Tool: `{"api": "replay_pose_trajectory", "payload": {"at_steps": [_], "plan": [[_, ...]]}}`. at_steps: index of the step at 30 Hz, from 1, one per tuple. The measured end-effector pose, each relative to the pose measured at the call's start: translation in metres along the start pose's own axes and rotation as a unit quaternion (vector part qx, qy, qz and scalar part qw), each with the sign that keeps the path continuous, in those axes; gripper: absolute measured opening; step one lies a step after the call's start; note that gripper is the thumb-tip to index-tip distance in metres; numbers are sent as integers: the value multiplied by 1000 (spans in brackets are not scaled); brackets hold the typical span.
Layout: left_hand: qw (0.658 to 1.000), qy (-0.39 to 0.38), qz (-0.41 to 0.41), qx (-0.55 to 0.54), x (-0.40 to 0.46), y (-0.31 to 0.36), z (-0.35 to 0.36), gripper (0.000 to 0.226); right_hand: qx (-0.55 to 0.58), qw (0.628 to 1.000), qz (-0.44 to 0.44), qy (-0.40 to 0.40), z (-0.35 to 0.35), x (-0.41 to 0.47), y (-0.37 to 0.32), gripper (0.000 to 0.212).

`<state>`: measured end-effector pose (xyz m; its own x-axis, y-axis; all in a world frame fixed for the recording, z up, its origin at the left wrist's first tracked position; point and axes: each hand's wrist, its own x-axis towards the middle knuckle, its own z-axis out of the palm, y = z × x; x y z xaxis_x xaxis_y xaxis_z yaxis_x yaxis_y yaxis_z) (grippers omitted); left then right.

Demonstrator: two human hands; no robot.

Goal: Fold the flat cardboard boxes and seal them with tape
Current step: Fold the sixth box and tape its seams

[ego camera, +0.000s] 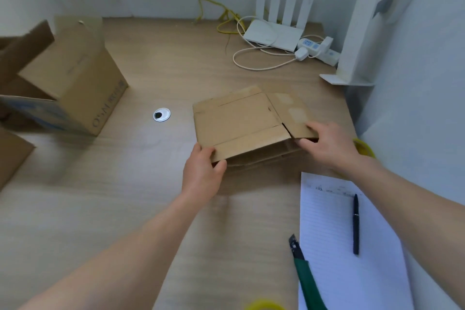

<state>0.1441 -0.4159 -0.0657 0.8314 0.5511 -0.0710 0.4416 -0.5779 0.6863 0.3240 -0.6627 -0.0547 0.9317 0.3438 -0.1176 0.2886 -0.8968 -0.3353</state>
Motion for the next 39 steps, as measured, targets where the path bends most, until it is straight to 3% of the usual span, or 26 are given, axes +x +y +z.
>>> {"api": "replay_pose_trajectory", "payload": {"at_steps": [3,5,8,11,18,23,26,30,32,34,37,39], "plan": [[997,58,35,-44,-3,6,-37,17,41,994,-50,84,-18,-29,-31,30],[992,95,43,-68,-4,14,-69,21,45,988,-53,135,-34,-51,-59,22],[987,142,55,-53,-7,28,-122,25,36,980,-44,192,-61,-85,-110,38],[987,151,47,-33,-15,41,-178,26,40,976,-37,210,-93,-115,-160,40],[997,23,23,73,-31,38,-299,14,105,992,-8,70,-132,-186,-231,16],[994,-41,-44,87,-65,-33,-288,13,47,997,30,-49,-54,-232,-251,13],[996,-16,-92,0,-79,-72,-270,24,91,992,46,-73,-23,-242,-258,17],[991,-6,-89,-101,-90,-82,-275,48,162,980,66,-97,-27,-243,-266,33],[985,-36,-78,-146,-100,-89,-280,42,178,979,70,-75,-27,-249,-271,44],[975,-91,-54,-195,-112,-102,-287,37,207,974,53,-72,-23,-258,-275,42],[942,-185,-16,-279,-131,-121,-300,44,214,967,11,-136,-16,-271,-282,34],[939,-221,46,-259,-142,-129,-304,49,213,962,0,-171,-16,-274,-289,36]]}}
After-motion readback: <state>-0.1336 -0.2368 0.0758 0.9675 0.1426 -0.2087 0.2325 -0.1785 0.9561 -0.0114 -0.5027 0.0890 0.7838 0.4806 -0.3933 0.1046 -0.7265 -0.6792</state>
